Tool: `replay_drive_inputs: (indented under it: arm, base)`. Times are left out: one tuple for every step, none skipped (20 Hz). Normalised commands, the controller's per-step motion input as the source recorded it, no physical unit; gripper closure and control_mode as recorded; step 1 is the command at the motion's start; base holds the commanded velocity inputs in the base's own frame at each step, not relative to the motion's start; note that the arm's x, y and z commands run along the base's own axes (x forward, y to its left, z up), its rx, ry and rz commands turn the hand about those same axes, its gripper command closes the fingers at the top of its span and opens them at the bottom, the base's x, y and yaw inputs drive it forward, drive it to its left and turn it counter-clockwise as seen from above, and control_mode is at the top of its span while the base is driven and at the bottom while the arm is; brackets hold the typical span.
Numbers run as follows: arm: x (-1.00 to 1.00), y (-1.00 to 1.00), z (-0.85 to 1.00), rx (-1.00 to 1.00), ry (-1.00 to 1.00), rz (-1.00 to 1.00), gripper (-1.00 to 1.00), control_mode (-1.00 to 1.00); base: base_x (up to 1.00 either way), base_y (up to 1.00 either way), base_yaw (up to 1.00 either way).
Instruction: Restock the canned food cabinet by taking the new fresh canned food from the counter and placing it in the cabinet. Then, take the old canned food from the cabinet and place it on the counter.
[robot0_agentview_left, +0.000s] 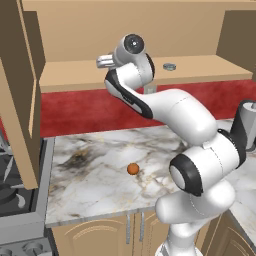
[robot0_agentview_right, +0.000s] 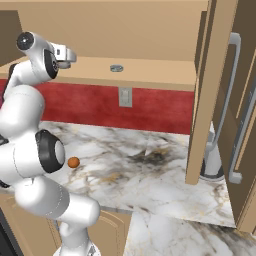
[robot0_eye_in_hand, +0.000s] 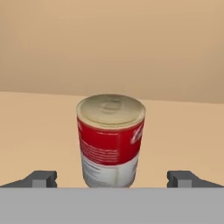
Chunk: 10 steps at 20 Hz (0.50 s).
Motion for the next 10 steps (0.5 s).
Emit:
replay_drive_inputs:
  arm:
    - [0.1,0.02,-0.04,0.0,0.0,0.0,-1.0,-1.0]
    - [0.09,0.01,-0.06,0.0,0.0,0.0,-1.0,-1.0]
    - [0.11,0.01,-0.07,0.0,0.0,0.0,-1.0,-1.0]
    - [0.12,0.01,-0.06,-0.01,0.0,0.0,-1.0,-1.0]
    - [0.12,0.01,-0.06,0.0,0.0,0.0,-1.0,-1.0]
    - [0.12,0.0,-0.04,0.0,0.0,0.0,-1.0,-1.0]
    - [0.12,0.0,-0.02,0.0,0.0,0.0,-1.0,-1.0]
    - [0.12,0.0,-0.02,0.0,0.0,0.0,-1.0,-1.0]
    - [0.14,0.0,-0.03,0.0,0.0,0.0,-1.0,-1.0]
    - [0.14,0.01,-0.04,0.0,0.0,0.0,-1.0,-1.0]
  base:
    - [0.0,0.0,0.0]
    - [0.0,0.0,0.0]
    - [0.0,0.0,0.0]
    - [0.0,0.0,0.0]
    - [0.0,0.0,0.0]
    - [0.0,0.0,0.0]
    - [0.0,0.0,0.0]
    - [0.0,0.0,0.0]
    - [0.0,0.0,0.0]
    - [0.0,0.0,0.0]
